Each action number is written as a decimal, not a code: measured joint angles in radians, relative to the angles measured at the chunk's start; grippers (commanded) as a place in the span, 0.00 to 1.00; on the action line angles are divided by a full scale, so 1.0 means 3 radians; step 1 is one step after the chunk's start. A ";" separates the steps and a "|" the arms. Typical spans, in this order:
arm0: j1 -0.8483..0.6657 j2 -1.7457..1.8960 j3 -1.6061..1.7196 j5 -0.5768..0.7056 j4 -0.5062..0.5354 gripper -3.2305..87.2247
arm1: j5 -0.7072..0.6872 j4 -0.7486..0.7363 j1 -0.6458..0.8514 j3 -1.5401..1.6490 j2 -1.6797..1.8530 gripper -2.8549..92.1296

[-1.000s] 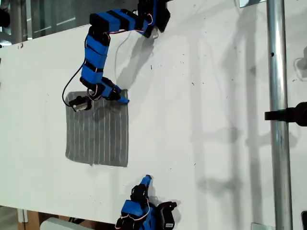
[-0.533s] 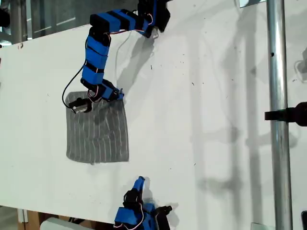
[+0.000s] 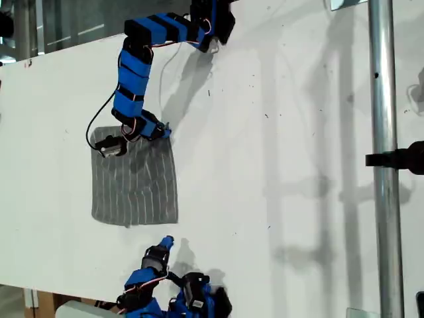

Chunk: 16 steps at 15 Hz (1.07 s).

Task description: Grasp corners of a towel and fold twice.

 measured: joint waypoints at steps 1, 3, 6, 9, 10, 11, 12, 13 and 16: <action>-0.0184 -0.0343 -0.0256 0.0240 0.0000 0.33 | 0.0000 0.0000 0.0000 0.0000 0.0000 0.03; -0.0481 -0.1043 -0.0782 0.0685 -0.0005 0.37 | 0.0000 0.0000 -0.0010 0.0000 0.0000 0.03; -0.0721 -0.1815 -0.1447 0.1125 0.0010 0.39 | 0.0000 0.0000 -0.0020 0.0000 0.0000 0.03; -0.0762 -0.2373 -0.1565 0.1294 -0.0118 0.38 | 0.0000 0.0000 -0.0020 0.0000 0.0000 0.03; -0.0752 -0.2536 -0.1565 0.1289 -0.0210 0.38 | 0.0000 0.0000 -0.0020 0.0000 0.0000 0.03; -0.0741 -0.2700 -0.1539 0.1258 -0.0286 0.37 | 0.0000 0.0000 -0.0020 0.0000 0.0000 0.03; -0.0741 -0.2848 -0.1514 0.1222 -0.0373 0.37 | 0.0000 0.0000 -0.0020 0.0000 0.0000 0.03; -0.0741 -0.2976 -0.1508 0.1186 -0.0460 0.36 | 0.0000 0.0000 -0.0020 0.0000 0.0000 0.03; -0.0741 -0.3431 -0.1560 0.1074 -0.0537 0.35 | 0.0000 0.0000 -0.0020 0.0000 0.0000 0.03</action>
